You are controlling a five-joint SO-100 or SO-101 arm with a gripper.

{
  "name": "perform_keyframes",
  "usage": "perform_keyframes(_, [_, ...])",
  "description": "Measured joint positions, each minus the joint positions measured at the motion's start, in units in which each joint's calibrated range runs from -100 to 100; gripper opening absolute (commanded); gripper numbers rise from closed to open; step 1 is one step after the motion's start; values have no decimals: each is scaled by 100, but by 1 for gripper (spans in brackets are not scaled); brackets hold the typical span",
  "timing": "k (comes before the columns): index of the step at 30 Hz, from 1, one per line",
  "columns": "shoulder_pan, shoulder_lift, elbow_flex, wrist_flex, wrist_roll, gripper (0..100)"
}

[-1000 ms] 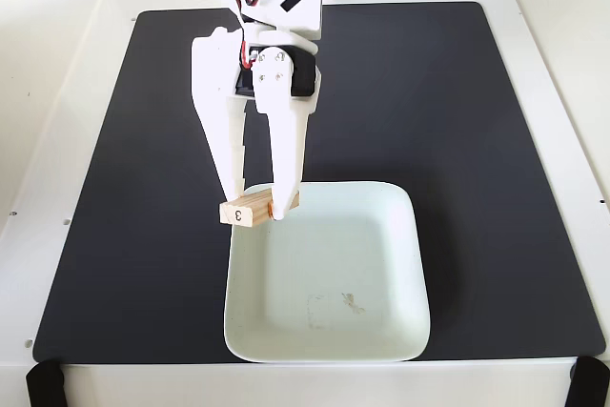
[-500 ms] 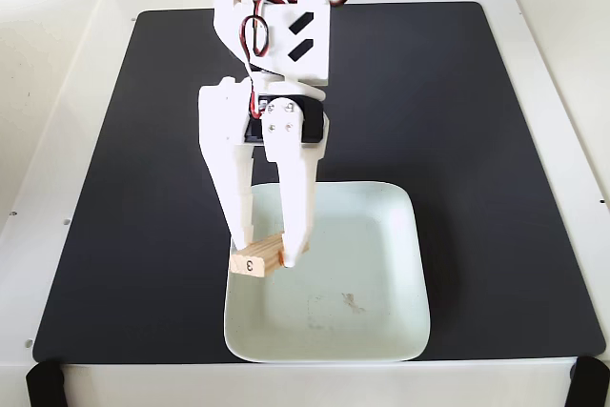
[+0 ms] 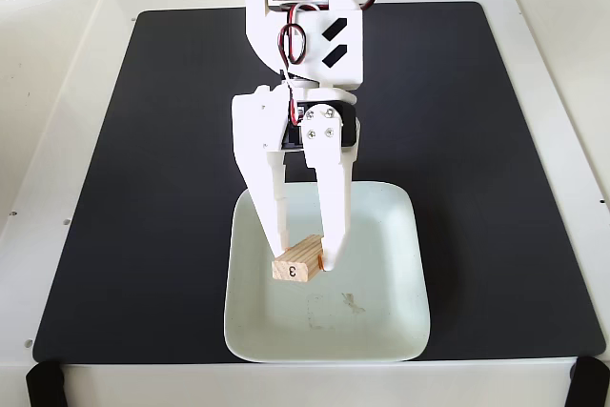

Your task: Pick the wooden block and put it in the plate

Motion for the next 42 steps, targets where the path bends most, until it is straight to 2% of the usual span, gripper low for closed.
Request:
perform_keyframes(11, [10,0,0,0,0,16])
perform_keyframes(22, [-10,0,0,0,0,17])
perform_keyframes(29, [-10,0,0,0,5,14])
perform_keyframes(33, [58,0,299,-17,5,0])
perform_keyframes(42, [77,-1012,1774,-17,-10,1])
